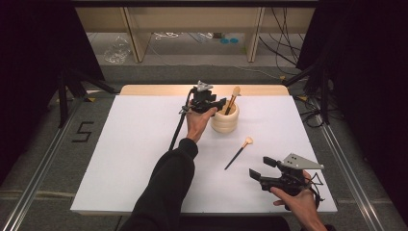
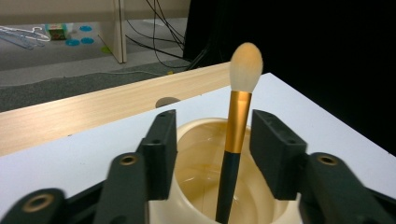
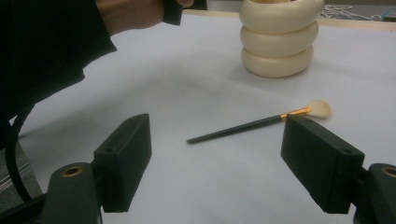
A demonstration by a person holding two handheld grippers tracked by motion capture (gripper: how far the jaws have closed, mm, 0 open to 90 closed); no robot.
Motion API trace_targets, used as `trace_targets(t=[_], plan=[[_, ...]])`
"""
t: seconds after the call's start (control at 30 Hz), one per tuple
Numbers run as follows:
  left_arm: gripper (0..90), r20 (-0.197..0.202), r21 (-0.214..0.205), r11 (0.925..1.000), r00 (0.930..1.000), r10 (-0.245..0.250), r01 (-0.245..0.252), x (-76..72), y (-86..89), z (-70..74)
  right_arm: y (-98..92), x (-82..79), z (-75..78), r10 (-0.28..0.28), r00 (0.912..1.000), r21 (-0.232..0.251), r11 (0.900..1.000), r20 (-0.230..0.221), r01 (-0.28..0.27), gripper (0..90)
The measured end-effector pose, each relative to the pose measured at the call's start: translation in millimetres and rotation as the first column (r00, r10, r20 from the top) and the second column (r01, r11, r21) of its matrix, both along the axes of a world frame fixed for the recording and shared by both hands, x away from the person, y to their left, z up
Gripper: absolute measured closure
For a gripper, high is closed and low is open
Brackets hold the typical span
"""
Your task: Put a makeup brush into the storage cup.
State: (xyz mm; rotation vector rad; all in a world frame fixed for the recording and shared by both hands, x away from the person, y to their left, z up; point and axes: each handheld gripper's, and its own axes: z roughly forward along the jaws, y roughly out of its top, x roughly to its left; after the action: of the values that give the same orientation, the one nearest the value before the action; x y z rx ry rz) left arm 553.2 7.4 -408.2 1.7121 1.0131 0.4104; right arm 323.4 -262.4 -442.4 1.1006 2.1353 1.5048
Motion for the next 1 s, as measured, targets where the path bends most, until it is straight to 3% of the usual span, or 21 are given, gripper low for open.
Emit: trace_targets(t=[0.1, 0.2, 0.33, 0.37, 0.5, 0.6, 0.67, 0.8, 0.87, 1.0], plan=[[43.6, -0.006, -0.021, 0.9997, 0.9999, 0.009, -0.010, -2.6, 3.6, 2.8, 0.0, 0.0, 0.0, 0.001, 1.0000, 0.001, 1.0000, 0.002, -0.001, 25.4], [39.5, -0.002, -0.016, 0.9999, 1.0000, 0.005, -0.005, -7.7, 9.8, 7.6, 0.0, 0.1, 0.0, 0.001, 1.0000, 0.001, 1.0000, 0.002, -0.001, 25.4], [34.0, -0.010, 0.023, 0.9996, 0.9998, 0.018, -0.018, -15.8, 18.7, 13.7, -0.2, 0.6, -0.6, -0.003, 0.9999, -0.002, 1.0000, 0.013, 0.003, 25.4], [32.3, -0.013, 0.014, 0.9998, 0.9998, 0.017, -0.017, -17.3, 21.3, 14.4, -0.4, 0.3, -0.1, -0.003, 1.0000, 0.000, 1.0000, 0.005, 0.003, 25.4], [22.9, -0.018, 0.043, 0.9989, 0.9996, 0.022, -0.021, -26.0, 30.8, 18.5, -0.1, -0.3, 0.1, -0.004, 1.0000, 0.001, 1.0000, -0.008, 0.004, 25.4], [20.7, -0.013, 0.040, 0.9990, 0.9997, 0.022, -0.021, -33.6, 37.0, 21.3, -0.4, 0.2, -0.2, -0.003, 1.0000, -0.002, 1.0000, 0.005, 0.003, 25.4], [19.6, -0.011, 0.037, 0.9992, 0.9998, 0.014, -0.014, -38.9, 41.1, 22.8, 0.0, -0.6, 0.1, 0.000, 0.9999, 0.006, 1.0000, -0.016, 0.000, 25.4], [18.0, -0.023, 0.017, 0.9998, 0.9996, -0.014, 0.014, -51.5, 49.2, 23.8, -0.1, -0.1, -0.3, -0.004, 0.9999, 0.007, 1.0000, -0.015, 0.004, 25.4], [17.3, -0.025, 0.015, 0.9997, 0.9995, -0.019, 0.020, -58.0, 52.1, 23.4, -2.5, -1.5, 1.9, -0.007, 0.9996, -0.028, 0.9996, -0.028, 0.007, 25.4], [17.1, -0.033, 0.006, 0.9996, 0.9990, -0.028, 0.029, -69.8, 61.1, 24.6, -2.4, -0.1, 0.3, -0.010, 0.9999, -0.017, 0.9998, -0.013, 0.010, 25.4]])
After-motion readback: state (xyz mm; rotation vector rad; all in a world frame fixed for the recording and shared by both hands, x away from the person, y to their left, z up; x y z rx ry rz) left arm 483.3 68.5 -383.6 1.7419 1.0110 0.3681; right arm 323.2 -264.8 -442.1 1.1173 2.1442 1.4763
